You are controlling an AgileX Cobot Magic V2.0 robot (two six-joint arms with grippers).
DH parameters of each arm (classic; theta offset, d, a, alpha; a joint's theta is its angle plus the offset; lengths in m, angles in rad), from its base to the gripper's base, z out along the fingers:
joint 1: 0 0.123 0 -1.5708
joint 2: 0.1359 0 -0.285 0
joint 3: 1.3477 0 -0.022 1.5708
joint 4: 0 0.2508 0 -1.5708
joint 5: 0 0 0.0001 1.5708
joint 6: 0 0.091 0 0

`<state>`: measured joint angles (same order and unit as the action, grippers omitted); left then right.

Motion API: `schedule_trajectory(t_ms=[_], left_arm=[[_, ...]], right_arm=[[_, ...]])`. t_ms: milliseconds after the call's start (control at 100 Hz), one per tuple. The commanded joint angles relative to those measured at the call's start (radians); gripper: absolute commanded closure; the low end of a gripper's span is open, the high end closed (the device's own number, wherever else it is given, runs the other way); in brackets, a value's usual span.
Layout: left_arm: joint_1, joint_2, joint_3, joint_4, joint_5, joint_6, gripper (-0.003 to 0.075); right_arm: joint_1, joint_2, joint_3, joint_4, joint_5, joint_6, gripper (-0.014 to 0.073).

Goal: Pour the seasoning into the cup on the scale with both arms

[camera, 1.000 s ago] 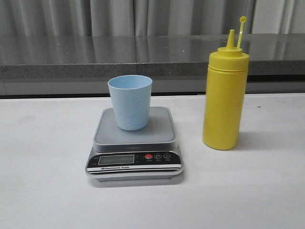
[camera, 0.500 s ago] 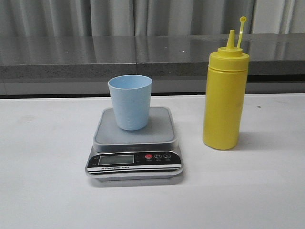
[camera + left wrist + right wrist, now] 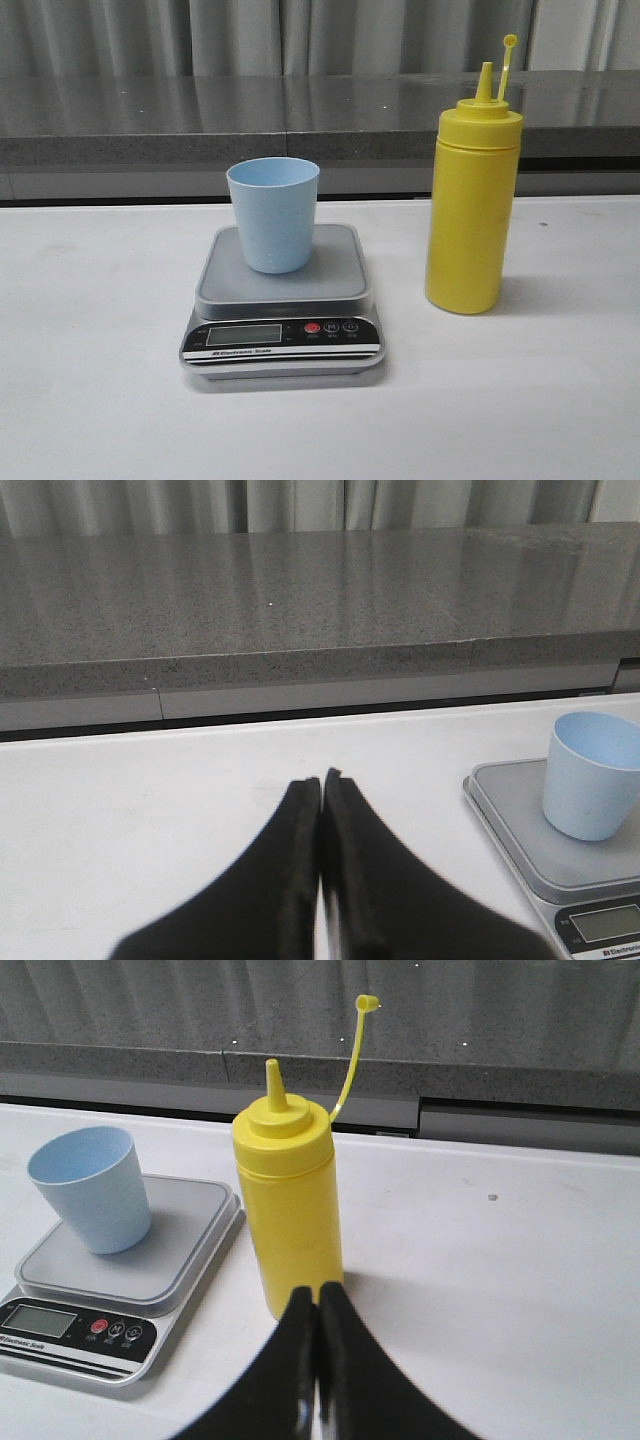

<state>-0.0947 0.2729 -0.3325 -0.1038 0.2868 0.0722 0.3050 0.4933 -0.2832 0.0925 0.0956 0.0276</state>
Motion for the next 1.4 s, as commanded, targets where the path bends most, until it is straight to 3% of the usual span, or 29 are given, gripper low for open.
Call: schedule_trajectory(t_ms=[0, 360, 670, 920, 1390], left_arm=[[0.001, 0.008, -0.026, -0.009, -0.077, -0.01, 0.074], [0.001, 0.008, -0.026, -0.009, -0.077, -0.01, 0.074], [0.001, 0.008, -0.026, -0.009, -0.077, -0.01, 0.074], [0.001, 0.008, -0.026, -0.009, -0.077, -0.01, 0.074], [0.001, 0.008, -0.026, -0.009, -0.08, -0.01, 0.074]], right_arm=[[-0.006, -0.002, -0.034, -0.001, -0.064, -0.005, 0.0661], [-0.019, -0.153, 0.006, -0.092, -0.056, -0.006, 0.0661], [-0.191, -0.372, 0.118, -0.092, -0.057, -0.006, 0.0661], [-0.272, -0.528, 0.195, -0.092, -0.058, -0.006, 0.0661], [-0.285, -0.524, 0.289, -0.098, -0.052, -0.006, 0.0661]])
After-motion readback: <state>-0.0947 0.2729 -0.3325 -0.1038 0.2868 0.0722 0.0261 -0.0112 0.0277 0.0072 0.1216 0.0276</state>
